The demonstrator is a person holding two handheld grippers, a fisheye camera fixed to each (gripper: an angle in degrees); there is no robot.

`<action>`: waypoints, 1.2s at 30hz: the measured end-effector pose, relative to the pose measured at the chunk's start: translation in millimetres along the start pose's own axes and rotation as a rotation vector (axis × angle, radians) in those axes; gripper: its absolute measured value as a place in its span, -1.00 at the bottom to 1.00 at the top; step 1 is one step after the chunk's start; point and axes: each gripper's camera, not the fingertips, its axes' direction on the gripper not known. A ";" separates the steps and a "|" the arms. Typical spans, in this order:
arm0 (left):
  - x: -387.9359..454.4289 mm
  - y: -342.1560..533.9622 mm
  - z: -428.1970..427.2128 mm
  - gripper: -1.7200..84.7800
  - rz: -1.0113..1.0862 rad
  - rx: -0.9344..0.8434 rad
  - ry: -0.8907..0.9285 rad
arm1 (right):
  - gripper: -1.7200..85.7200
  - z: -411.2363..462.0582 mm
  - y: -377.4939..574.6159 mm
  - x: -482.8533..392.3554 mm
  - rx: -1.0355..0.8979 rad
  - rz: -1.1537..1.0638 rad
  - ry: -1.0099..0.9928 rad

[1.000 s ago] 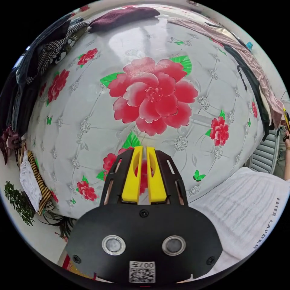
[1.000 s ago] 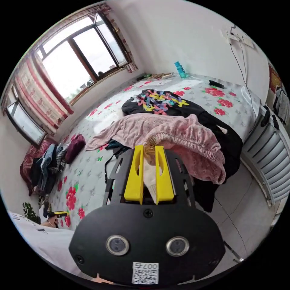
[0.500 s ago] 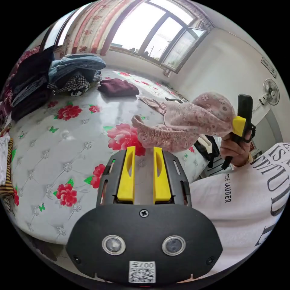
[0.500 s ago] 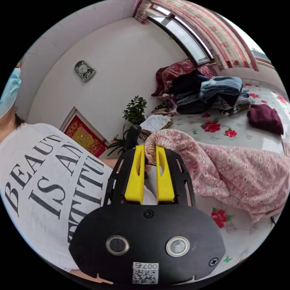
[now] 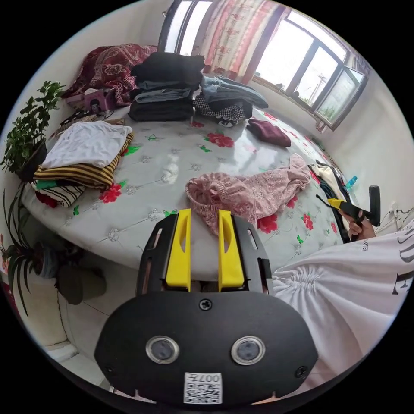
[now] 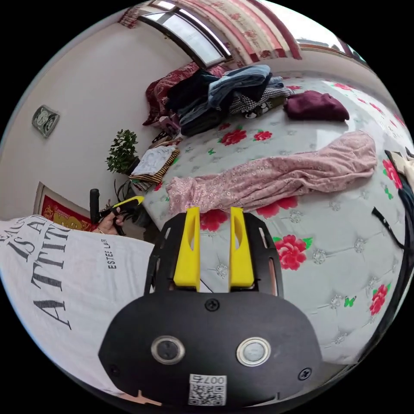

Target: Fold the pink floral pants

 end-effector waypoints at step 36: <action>-64.5 -180.4 -126.4 -0.98 -0.351 0.241 0.140 | -0.71 134.2 -322.4 195.2 -0.134 0.226 0.503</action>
